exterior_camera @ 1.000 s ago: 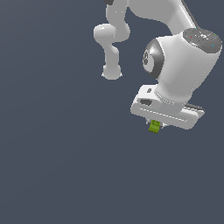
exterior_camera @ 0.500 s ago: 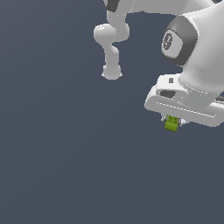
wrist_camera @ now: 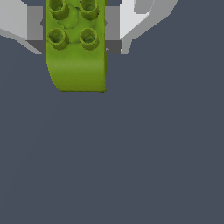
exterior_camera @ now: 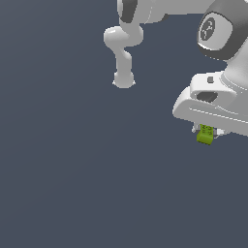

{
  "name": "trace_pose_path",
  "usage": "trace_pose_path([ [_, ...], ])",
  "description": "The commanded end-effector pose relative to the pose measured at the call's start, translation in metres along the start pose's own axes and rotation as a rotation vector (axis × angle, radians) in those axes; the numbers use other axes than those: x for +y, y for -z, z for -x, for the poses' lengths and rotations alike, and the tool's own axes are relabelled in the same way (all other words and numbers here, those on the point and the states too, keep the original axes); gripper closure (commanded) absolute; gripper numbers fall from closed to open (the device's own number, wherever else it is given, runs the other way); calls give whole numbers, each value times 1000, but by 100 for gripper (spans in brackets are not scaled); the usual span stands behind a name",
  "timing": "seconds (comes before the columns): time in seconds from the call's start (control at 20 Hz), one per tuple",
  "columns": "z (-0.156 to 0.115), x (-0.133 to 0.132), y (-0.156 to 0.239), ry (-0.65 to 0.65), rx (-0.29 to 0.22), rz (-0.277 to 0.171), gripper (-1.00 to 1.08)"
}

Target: Pick up the object and move it to a goal position.

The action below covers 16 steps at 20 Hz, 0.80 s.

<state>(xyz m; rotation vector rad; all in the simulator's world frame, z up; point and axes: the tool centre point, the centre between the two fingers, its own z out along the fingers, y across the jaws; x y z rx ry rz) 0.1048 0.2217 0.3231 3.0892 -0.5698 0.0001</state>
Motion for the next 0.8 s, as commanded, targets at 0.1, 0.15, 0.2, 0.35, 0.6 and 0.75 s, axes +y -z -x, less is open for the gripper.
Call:
trace_pose_path([
  [0.1,-2,-7,8,0,0,0,108],
  [0.15,-2,-8,9,0,0,0,108],
  [0.2,-2,-9,11,0,0,0,108],
  [0.35,-3,-11,13,0,0,0,108],
  [0.6,-4,-13,15,0,0,0,108],
  [0.75,-4,-13,15,0,0,0,108],
])
